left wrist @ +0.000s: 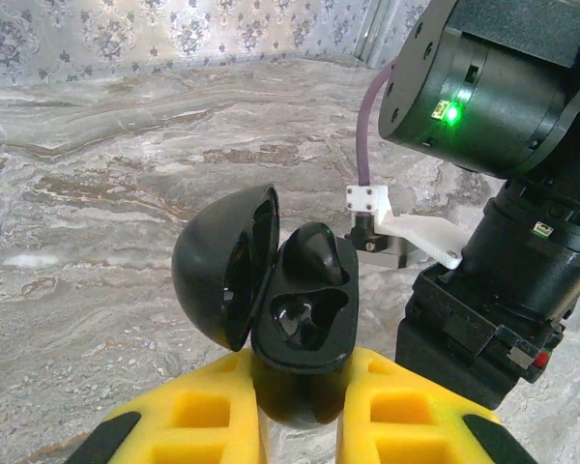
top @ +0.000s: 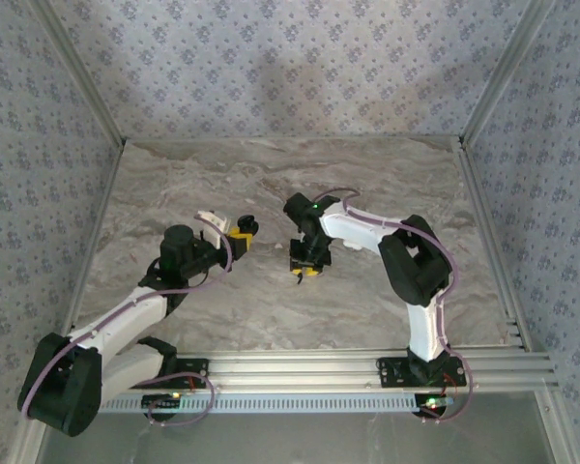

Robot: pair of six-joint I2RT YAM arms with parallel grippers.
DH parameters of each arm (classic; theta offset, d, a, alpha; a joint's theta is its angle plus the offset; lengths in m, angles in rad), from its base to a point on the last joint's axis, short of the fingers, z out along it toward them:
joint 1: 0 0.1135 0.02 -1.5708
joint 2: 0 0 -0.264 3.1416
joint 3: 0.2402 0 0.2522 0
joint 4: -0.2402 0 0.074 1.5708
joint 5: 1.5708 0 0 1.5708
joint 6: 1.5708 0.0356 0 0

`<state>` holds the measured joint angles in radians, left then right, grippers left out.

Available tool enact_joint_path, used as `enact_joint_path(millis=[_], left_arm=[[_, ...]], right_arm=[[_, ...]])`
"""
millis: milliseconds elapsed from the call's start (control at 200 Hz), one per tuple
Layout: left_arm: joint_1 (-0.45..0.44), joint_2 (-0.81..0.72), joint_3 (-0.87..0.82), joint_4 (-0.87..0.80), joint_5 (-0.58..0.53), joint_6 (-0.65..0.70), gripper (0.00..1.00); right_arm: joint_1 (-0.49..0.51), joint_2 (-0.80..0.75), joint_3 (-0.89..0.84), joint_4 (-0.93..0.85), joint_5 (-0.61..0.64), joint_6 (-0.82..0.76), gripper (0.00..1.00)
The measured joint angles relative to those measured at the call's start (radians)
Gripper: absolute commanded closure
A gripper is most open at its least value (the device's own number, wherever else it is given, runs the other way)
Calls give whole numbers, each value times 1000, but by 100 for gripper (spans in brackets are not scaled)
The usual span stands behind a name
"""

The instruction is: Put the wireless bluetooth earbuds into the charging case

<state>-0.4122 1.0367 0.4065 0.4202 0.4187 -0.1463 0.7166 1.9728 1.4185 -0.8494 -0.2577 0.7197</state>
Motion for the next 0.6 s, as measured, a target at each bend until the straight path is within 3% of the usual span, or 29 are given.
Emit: enact_joint_path(millis=[600], left_arm=[[0,0,0,0,0,0,86]], right_arm=[[2,49,12,20,-1,7,72]])
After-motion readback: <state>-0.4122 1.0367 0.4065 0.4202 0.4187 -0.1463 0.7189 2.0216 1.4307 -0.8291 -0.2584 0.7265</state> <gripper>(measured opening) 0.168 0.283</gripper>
